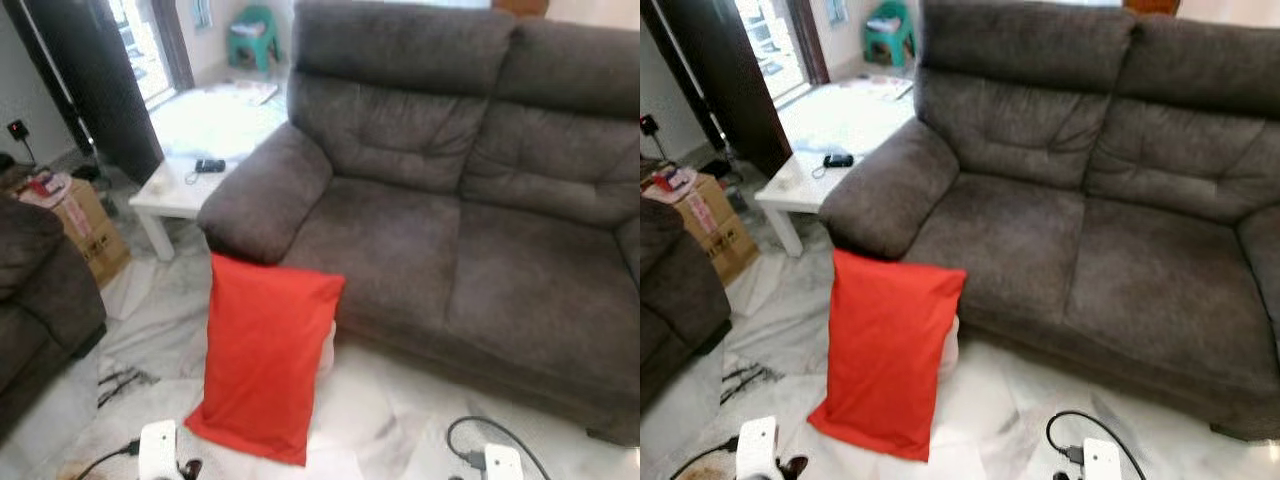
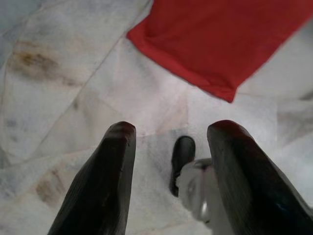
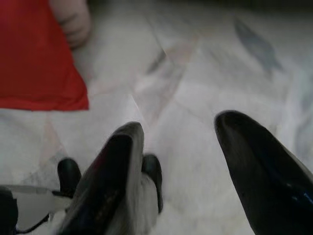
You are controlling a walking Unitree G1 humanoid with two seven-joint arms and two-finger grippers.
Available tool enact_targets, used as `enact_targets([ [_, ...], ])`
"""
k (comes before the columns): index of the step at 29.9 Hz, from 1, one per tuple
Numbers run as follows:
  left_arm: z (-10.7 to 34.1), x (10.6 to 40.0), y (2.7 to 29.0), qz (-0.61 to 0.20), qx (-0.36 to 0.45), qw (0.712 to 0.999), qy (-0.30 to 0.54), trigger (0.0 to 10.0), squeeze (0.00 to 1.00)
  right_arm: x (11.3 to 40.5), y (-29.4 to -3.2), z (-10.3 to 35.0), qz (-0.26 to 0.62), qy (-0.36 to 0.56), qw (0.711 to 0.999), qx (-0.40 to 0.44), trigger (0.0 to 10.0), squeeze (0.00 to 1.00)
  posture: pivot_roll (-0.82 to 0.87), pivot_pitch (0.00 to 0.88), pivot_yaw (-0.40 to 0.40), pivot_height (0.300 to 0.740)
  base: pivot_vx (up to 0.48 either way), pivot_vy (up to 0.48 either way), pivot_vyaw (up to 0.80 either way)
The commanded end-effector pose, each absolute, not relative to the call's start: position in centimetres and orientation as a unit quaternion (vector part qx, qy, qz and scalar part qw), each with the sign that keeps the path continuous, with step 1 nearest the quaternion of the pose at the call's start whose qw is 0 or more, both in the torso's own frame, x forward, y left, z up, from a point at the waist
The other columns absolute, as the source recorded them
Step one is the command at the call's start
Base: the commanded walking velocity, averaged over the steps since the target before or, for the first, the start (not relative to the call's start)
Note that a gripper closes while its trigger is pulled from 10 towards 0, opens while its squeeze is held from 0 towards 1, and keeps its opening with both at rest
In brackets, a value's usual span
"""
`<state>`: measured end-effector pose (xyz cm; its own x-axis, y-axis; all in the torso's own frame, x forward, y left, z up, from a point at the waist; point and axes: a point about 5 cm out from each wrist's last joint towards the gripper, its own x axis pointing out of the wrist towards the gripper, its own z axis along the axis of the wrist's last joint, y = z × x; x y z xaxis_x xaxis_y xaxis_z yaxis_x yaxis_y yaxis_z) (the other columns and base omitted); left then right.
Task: Move the pillow to the sofa from floor
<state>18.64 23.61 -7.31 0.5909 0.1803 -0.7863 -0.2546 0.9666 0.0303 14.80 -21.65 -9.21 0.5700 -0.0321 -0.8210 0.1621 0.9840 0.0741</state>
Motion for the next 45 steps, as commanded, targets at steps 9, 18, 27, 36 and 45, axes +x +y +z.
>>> enact_targets([
  [9,-7.50,18.19,23.82,0.129,-0.044,0.886,0.443,10.0,0.00,14.63,-21.24,-9.32,-0.050,0.459,0.884,0.076,10.0,0.00,-0.02,0.053,-0.041,0.740,0.310,0.000,0.41],
  [18,-7.48,18.18,23.89,0.128,-0.042,0.886,0.443,10.0,0.00,14.58,-21.15,-9.36,-0.052,0.460,0.883,0.079,10.0,0.00,-0.02,0.053,-0.039,0.740,0.311,0.000,0.00],
  [27,-7.47,18.21,23.83,0.128,-0.045,0.887,0.441,10.0,0.00,14.65,-21.20,-9.32,-0.048,0.460,0.884,0.073,10.0,0.00,-0.02,0.053,-0.040,0.740,0.307,0.000,0.44],
  [36,-7.50,18.18,23.81,0.128,-0.045,0.887,0.442,10.0,0.00,14.61,-21.22,-9.34,-0.047,0.460,0.883,0.074,10.0,0.00,-0.02,0.054,-0.042,0.740,0.000,0.000,0.21],
  [45,-7.49,18.18,23.81,0.126,-0.047,0.887,0.441,10.0,0.00,14.64,-21.21,-9.32,-0.045,0.460,0.884,0.070,10.0,0.00,-0.02,0.053,-0.041,0.740,0.000,0.000,0.68],
])
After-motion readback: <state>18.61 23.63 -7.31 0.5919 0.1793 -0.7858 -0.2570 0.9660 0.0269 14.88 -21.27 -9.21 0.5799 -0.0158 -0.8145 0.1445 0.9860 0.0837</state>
